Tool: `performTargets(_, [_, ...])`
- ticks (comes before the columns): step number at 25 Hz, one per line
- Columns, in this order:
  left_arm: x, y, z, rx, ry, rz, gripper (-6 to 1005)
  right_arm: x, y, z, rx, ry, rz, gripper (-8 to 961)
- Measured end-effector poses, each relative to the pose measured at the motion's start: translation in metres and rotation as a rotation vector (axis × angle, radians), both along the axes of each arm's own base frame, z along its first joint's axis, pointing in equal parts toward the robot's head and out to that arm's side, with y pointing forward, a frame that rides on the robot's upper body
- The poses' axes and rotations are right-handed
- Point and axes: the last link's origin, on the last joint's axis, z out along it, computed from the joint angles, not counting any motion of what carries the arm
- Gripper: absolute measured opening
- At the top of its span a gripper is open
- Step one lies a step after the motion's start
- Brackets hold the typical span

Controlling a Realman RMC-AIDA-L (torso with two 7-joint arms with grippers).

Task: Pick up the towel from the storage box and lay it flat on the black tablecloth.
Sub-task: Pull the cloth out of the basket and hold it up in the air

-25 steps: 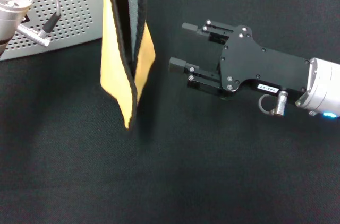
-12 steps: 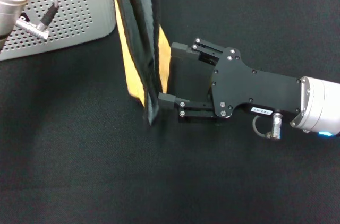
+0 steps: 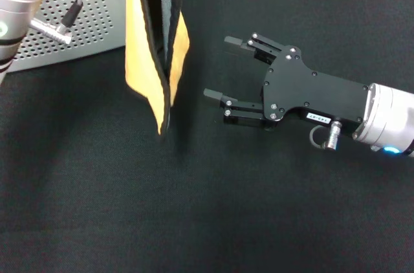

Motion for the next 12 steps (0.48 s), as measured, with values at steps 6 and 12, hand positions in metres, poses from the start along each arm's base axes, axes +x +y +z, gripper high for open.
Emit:
performTargets(6, [0.001,0.002,0.001,0.018,-0.001,0.005,-1,-0.009,-0.01,-0.007,-0.056,0.002,0.057,838])
performTargets(12, [-0.002,0.002,0.003,0.035,-0.009,0.021,-1,-0.013,-0.025,-0.002,-0.105,0.06,0.122,837])
